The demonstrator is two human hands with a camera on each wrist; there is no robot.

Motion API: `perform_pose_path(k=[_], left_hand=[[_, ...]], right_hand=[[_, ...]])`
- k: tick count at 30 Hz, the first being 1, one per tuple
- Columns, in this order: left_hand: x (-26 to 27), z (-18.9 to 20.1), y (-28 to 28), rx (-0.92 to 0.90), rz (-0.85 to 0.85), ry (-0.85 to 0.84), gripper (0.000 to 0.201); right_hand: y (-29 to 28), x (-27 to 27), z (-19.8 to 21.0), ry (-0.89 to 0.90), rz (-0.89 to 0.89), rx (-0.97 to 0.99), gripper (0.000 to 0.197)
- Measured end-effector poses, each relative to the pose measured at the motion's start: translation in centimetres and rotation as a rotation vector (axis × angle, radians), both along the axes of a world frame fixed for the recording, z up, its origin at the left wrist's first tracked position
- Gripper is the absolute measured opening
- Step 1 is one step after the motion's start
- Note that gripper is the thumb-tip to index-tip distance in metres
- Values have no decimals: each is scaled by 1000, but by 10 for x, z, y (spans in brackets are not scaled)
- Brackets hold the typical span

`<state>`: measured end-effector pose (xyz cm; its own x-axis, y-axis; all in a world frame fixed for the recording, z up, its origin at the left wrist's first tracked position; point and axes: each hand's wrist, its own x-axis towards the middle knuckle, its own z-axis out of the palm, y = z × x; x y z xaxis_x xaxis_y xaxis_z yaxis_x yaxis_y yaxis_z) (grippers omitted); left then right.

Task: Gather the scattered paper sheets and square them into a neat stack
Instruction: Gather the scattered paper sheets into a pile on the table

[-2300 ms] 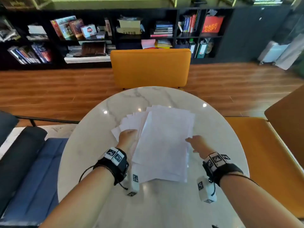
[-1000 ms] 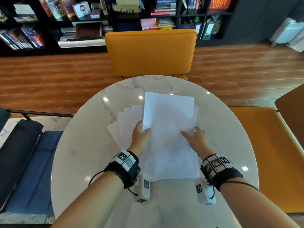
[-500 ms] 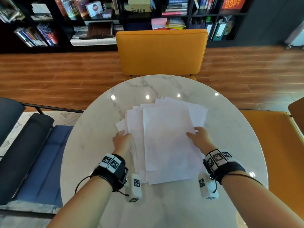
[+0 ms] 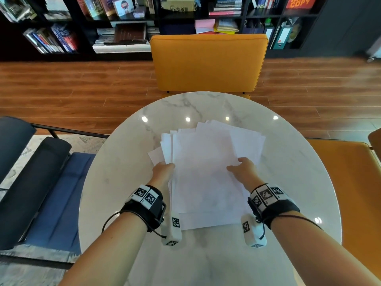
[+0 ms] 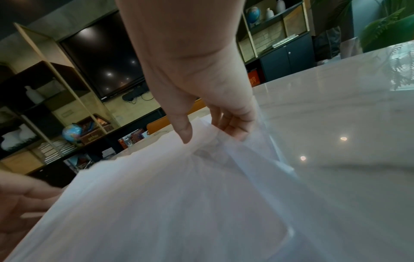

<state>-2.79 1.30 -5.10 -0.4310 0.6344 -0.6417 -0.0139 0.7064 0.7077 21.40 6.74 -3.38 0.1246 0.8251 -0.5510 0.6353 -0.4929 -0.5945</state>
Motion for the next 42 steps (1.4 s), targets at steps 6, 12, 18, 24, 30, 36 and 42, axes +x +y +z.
perform_pose_path(k=[6, 12, 18, 24, 30, 36, 42], left_hand=[[14, 19, -5, 52, 45, -41, 41], [19, 21, -11, 153, 37, -61, 51], [18, 18, -12, 139, 21, -44, 69], [16, 17, -10, 194, -25, -51, 68], [14, 21, -5, 191, -16, 246, 40], [16, 27, -2, 201, 2, 240, 51], [29, 28, 9, 184, -60, 82, 33]], right_hand=[[0, -9, 4, 1, 18, -7, 60], [-4, -14, 6, -10, 72, -27, 57], [-9, -24, 12, 20, 76, 5, 60], [-13, -31, 17, 181, 20, 31, 58], [-15, -22, 14, 241, -15, 50, 41], [-17, 20, 8, 230, -181, 119, 37], [-25, 53, 0, 161, -339, 129, 40]])
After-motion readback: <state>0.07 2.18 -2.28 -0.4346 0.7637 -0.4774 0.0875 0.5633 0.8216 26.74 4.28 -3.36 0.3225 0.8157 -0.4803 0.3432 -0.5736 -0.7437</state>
